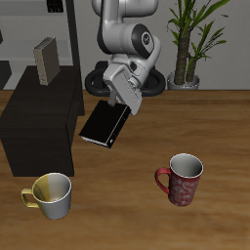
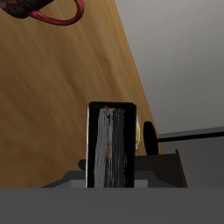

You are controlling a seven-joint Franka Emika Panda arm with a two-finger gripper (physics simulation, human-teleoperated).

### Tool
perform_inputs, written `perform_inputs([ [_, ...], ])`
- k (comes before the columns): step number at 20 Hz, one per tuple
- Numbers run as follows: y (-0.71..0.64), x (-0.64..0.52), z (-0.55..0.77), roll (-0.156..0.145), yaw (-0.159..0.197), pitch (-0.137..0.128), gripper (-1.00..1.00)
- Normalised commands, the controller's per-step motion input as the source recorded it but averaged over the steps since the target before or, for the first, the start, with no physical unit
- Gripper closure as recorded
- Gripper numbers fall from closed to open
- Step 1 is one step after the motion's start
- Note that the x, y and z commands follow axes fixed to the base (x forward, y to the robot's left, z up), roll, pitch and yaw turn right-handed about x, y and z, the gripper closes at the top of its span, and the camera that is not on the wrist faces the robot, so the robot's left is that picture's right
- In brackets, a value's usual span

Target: Yellow book upright top shelf and black book top region shelf and red mug top shelf

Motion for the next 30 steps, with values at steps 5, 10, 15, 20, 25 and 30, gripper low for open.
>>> perform_inputs([
  [5, -0.09, 0.03, -0.09, -0.001, 0.009, 0.031, 1.0],
  [10, -0.16, 0.04, -0.14, 0.02, -0.032, 0.095, 1.0],
  [15, -0.02, -0.04, -0.04, -0.012, -0.024, 0.035, 1.0],
  [20, 0.1, -0.01, 0.02, 0.043, -0.012, 0.053, 1.0],
  [25, -0.08, -0.01, -0.04, -0.027, -0.022, 0.088, 1.0],
  [30, -0.1, 0.03, -0.08, -0.026, -0.027, 0.112, 1.0],
])
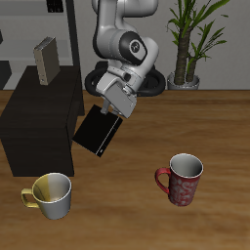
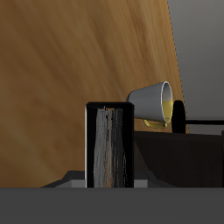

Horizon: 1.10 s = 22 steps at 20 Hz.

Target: Yellow book upright top shelf and black book top region shelf and red mug top shelf

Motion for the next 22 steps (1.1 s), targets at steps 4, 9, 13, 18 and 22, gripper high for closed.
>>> perform_inputs([
  [4, -0.29, 0.05, 0.17, -0.091, -0.022, 0.032, 1.0],
  [9, -0.46, -0.02, 0.21, -0.146, -0.027, -0.036, 1.0],
  [13, -0.37, -0.03, 0.38, -0.091, -0.041, -0.052, 1.0],
  [18, -0.22, 0.0, 0.11, -0.045, -0.015, -0.009, 1.0],
  [22, 0.1, -0.05, 0.36, 0.016, -0.012, -0.129, 1.0],
])
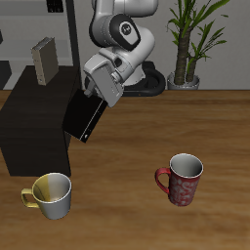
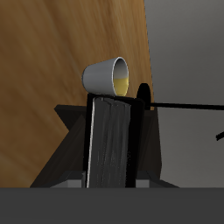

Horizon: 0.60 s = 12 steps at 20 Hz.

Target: Yellow book upright top shelf and black book top region shelf and red mug top shelf

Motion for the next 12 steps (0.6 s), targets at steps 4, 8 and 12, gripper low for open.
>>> perform_inputs([
  [4, 0.02, -0.08, 0.29, 0.017, -0.015, -0.039, 1.0],
  [8, -0.09, -0.08, -0.05, -0.001, 0.009, -0.005, 1.0],
  [12, 0.05, 0.13, -0.44, 0.033, 0.037, 0.103, 1.0],
])
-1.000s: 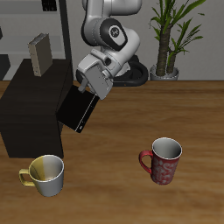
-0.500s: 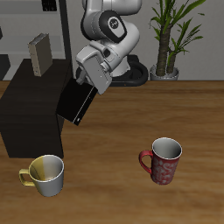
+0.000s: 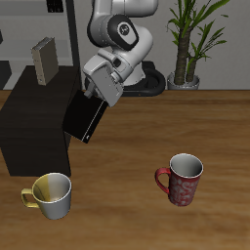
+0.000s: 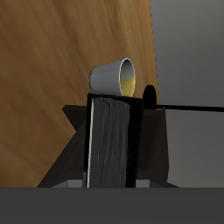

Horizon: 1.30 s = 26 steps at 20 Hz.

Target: Yellow book upright top shelf and black book top region shelf and red mug top shelf

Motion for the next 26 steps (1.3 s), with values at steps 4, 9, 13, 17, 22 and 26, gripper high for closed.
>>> perform_inputs([
  [4, 0.01, -0.01, -0.23, 0.004, 0.015, 0.04, 1.0],
  [9, -0.15, 0.01, -0.29, -0.023, 0.005, 0.076, 1.0],
  [13, -0.18, 0.0, -0.14, -0.031, -0.004, 0.049, 1.0],
  [17, -0.34, 0.02, 0.01, -0.069, -0.025, 0.032, 1.0],
  [22, -0.35, 0.04, -0.04, -0.058, -0.01, 0.033, 1.0],
  [26, -0.15, -0.07, 0.38, -0.046, -0.043, -0.075, 1.0],
])
